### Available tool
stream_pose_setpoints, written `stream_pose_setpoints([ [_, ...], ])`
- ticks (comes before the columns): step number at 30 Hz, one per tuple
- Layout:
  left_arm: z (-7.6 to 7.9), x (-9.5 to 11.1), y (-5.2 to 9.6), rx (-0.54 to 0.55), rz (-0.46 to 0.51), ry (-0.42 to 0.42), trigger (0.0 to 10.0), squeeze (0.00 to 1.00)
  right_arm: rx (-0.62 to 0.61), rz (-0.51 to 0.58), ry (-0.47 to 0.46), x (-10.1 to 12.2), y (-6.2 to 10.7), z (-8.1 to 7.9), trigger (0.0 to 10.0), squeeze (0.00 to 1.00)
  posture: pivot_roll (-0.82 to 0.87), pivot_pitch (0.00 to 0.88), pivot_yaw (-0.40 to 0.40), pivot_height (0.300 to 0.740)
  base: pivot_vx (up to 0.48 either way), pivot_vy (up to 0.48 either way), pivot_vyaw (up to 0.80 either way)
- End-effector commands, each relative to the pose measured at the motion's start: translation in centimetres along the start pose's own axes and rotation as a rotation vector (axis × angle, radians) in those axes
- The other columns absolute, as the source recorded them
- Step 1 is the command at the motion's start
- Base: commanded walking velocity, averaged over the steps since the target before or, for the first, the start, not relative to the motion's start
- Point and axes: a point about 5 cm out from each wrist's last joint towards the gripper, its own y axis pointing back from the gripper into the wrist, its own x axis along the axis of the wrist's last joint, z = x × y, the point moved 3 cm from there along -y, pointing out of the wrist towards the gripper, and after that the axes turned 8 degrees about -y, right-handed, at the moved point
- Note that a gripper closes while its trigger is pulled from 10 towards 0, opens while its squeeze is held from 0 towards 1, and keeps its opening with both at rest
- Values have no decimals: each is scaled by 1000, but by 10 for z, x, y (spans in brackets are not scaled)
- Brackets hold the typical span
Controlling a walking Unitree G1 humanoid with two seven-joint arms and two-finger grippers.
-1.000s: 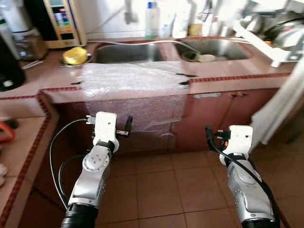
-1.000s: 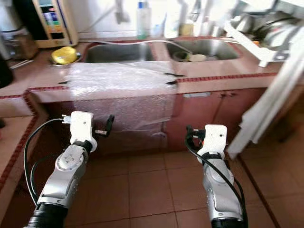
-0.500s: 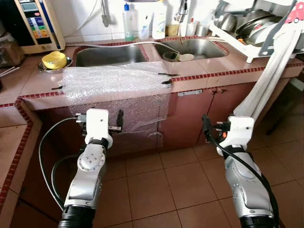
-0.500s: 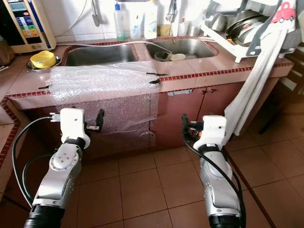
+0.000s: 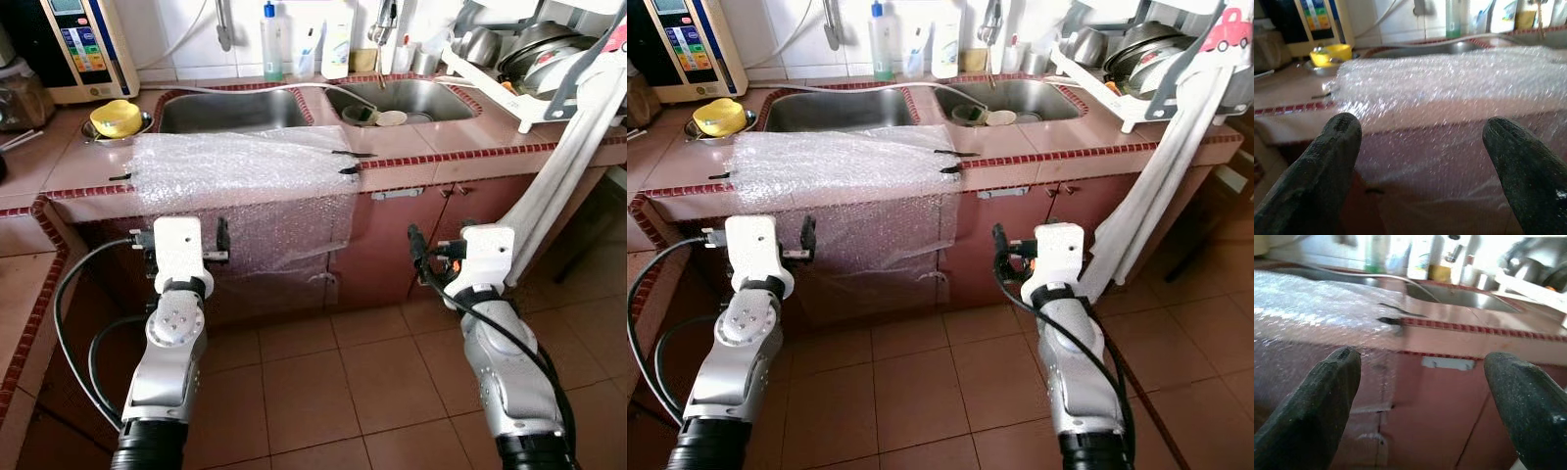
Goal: Kitchen organization
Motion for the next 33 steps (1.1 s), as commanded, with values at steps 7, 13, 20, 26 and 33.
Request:
stream_pose_setpoints([
  [7, -7, -7, 5, -88, 3, -69, 10000, 0, -2, -7, 155, 15, 23, 43, 10000, 0, 1, 0, 66, 740, 0, 0, 0],
  [13, -3, -7, 8, -88, 0, -41, 10000, 0, -6, -22, 135, 22, 23, 47, 10000, 0, -2, 0, 63, 740, 0, 0, 0],
  [20, -19, 18, 16, 10, 85, 8, 10000, 0, -34, 40, -5, 33, 13, 16, 10000, 0, 47, 0, 26, 740, 0, 0, 0],
  [26, -16, 14, 16, 5, 72, 6, 10000, 0, -98, 100, -145, 43, 6, 10, 10000, 0, 42, 0, 38, 740, 0, 0, 0],
  [33, -10, 24, 9, 0, 86, 27, 10000, 0, -96, 58, -88, 42, 9, 13, 10000, 0, 29, 0, 39, 740, 0, 0, 0],
])
